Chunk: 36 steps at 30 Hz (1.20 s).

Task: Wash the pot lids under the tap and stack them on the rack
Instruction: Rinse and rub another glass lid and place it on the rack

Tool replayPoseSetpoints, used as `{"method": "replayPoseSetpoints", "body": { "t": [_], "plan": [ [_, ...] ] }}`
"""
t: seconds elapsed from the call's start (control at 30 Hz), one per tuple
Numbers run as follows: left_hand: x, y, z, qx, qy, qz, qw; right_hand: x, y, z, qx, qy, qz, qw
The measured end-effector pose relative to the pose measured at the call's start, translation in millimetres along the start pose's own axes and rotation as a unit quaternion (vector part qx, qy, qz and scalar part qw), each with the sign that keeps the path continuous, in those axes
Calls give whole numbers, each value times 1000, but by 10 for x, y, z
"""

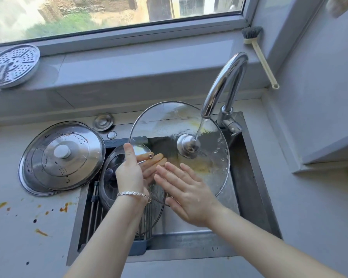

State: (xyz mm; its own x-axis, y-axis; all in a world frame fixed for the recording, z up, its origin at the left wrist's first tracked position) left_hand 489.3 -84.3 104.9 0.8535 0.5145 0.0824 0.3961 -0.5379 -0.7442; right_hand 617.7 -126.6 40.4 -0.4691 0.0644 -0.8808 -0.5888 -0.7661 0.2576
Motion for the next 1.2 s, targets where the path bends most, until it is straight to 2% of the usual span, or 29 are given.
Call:
{"method": "replayPoseSetpoints", "body": {
  "t": [0.23, 0.37, 0.4, 0.47, 0.53, 0.57, 0.63, 0.7, 0.77, 0.8, 0.87, 0.9, 1.0, 1.07, 1.1, 1.13, 1.17, 1.2],
  "plan": [
    [28, 27, -47, 26, -53, 12, 998, -131, 73, 518, 56, -42, 27, 997],
    [-31, -7, -72, 4, -20, -22, 1000, 5, -34, 6, -30, -24, 25, 999],
    [-64, -15, -68, 2, -15, -30, 999, 55, -105, -199, -22, -4, 34, 999],
    [-133, -21, -70, -1, -20, -40, 999, 94, -272, -554, 67, 44, 83, 993],
    [-178, 4, -88, -10, -30, -39, 999, 71, -396, -772, 172, 107, 136, 970],
    [-189, 33, -107, -17, -36, -34, 999, 47, -423, -831, 194, 134, 136, 962],
    [-187, 100, -130, -34, -24, -19, 999, -56, -436, -848, 214, 152, 109, 959],
    [-145, 171, -143, -76, 10, 4, 997, -257, -378, -759, 255, 130, 155, 946],
    [-49, 264, -190, -129, 42, 15, 991, -498, -244, -592, 232, 149, 235, 932],
    [13, 310, -227, -144, 53, 22, 988, -603, -153, -502, 210, 193, 252, 925],
    [153, 395, -302, -155, 64, 41, 985, -739, -25, -397, 179, 295, 204, 916],
    [214, 426, -348, -163, 67, 50, 983, -770, -5, -394, 172, 318, 155, 919],
    [352, 438, -408, -193, 102, 91, 971, -897, -106, -425, 198, 312, 64, 927],
    [389, 397, -412, -205, 131, 180, 953, -973, -256, -445, 240, 302, 60, 921],
    [379, 388, -400, -172, 141, 279, 934, -1008, -331, -430, 258, 293, 61, 919],
    [349, 371, -386, -93, 141, 419, 892, -1040, -391, -400, 267, 288, 58, 918],
    [301, 357, -368, 30, 114, 570, 813, -1069, -440, -369, 268, 297, 53, 915],
    [249, 344, -357, 182, 65, 670, 717, -1109, -471, -324, 262, 313, 52, 911]
  ]
}}
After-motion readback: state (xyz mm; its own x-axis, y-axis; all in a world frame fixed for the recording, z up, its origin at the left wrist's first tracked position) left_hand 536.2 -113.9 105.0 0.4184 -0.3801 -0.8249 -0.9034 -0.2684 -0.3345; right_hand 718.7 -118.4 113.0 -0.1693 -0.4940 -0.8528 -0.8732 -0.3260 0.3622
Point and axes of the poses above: each hand's wrist, its own z-axis towards the middle knuckle, its own x-axis out of the palm, y = z × x, the point moved 1 cm from there along z, towards the middle knuckle, and after that the axes turned 8 degrees about -x, right-handed, at the moved point
